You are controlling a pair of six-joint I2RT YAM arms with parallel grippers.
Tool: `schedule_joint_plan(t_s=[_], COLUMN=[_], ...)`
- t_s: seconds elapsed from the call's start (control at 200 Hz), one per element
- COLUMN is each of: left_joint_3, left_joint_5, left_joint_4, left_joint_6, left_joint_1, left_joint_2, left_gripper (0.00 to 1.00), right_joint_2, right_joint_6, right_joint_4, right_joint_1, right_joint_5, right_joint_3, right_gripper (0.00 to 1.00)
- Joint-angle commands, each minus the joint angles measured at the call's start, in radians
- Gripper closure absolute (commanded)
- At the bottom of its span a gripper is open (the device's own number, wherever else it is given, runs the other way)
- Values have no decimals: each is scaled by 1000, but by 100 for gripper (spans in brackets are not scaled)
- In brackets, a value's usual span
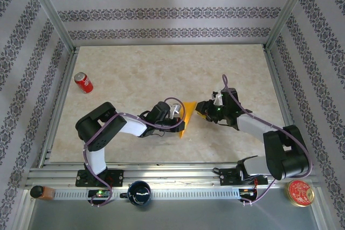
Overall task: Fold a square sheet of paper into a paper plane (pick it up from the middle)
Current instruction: Fold the wing for the fifth time at the center of the table.
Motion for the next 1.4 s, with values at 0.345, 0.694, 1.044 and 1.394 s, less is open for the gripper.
schedule_joint_plan(t_s=[0.345,0.694,1.044,1.394], left_joint_3=[-47,-81,-137,-167], left_joint_5=[38,24,14,-3], left_joint_4=[228,297,451,436], left_joint_6=[-116,-160,-245,-302], left_joint_1=[28,32,47,57], left_joint_2=[52,58,87,82], left_gripper=[100,100,100,100], right_joint_2=[67,130,188,234], right_joint_6=[-40,-44,-43,-40], right_joint_4=[56,92,130,197], right_joint_1=[23,50,65,89], right_joint_5=[-44,-66,-82,-112], right_joint_3=[26,51,66,87], right_gripper=[72,82,84,86])
